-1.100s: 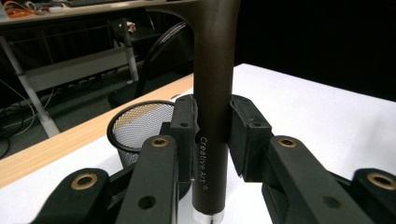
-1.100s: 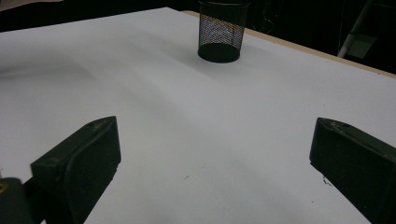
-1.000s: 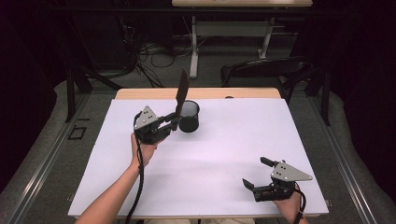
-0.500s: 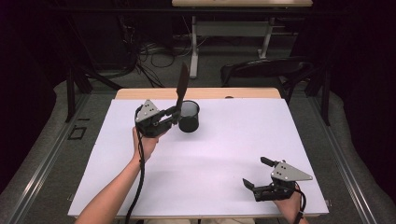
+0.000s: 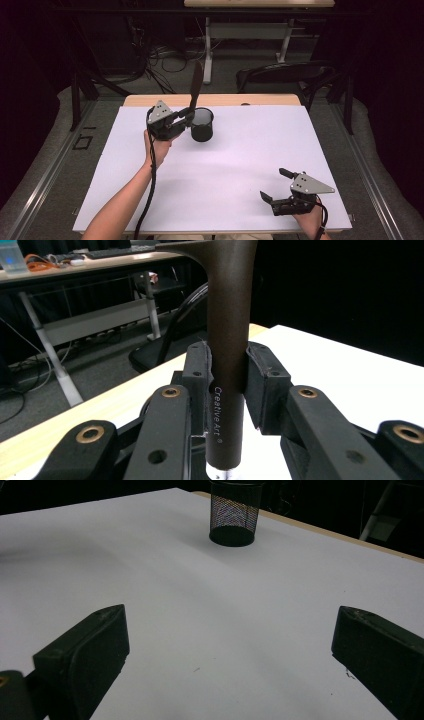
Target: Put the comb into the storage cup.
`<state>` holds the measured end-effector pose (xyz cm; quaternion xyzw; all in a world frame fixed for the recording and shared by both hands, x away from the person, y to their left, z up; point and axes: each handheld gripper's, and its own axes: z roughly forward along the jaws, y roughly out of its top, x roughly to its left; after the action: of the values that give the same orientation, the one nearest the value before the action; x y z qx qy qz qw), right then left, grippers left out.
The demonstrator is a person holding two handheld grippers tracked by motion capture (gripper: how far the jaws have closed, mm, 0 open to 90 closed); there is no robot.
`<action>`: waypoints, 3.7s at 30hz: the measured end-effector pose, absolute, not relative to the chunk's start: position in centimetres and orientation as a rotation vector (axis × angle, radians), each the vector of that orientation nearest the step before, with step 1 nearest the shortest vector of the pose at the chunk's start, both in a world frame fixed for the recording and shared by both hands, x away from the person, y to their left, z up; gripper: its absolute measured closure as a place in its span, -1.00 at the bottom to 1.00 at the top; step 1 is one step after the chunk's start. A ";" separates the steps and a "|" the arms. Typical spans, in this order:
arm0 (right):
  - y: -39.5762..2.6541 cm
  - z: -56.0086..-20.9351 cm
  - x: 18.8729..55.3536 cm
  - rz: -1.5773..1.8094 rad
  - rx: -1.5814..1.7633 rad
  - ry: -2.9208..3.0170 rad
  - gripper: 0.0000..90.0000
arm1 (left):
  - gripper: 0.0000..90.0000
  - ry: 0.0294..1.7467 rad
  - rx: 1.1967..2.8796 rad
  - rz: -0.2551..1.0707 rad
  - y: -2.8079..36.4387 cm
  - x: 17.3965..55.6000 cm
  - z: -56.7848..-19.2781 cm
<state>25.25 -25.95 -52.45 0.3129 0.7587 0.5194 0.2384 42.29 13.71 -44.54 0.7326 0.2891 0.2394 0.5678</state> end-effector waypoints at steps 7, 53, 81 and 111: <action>-26.0 -52.5 25.3 1.423 0.863 2.077 -0.97 | 0.61 0.687 1.709 0.573 13.5 43.0 -44.4; -26.3 -52.6 25.5 1.422 0.883 2.065 -0.97 | 0.61 0.729 1.663 0.612 11.2 46.5 -44.1; -26.2 -52.6 25.5 1.421 0.880 2.069 -0.97 | 0.61 0.785 1.621 0.619 10.7 47.8 -45.6; -26.3 -52.6 25.5 1.422 0.884 2.075 -0.97 | 0.61 0.819 1.621 0.593 10.1 48.4 -47.5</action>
<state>25.47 -26.29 -52.61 0.3222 0.7564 0.5183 0.2353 48.38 10.15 -47.52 0.6928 0.3500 0.2533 0.5773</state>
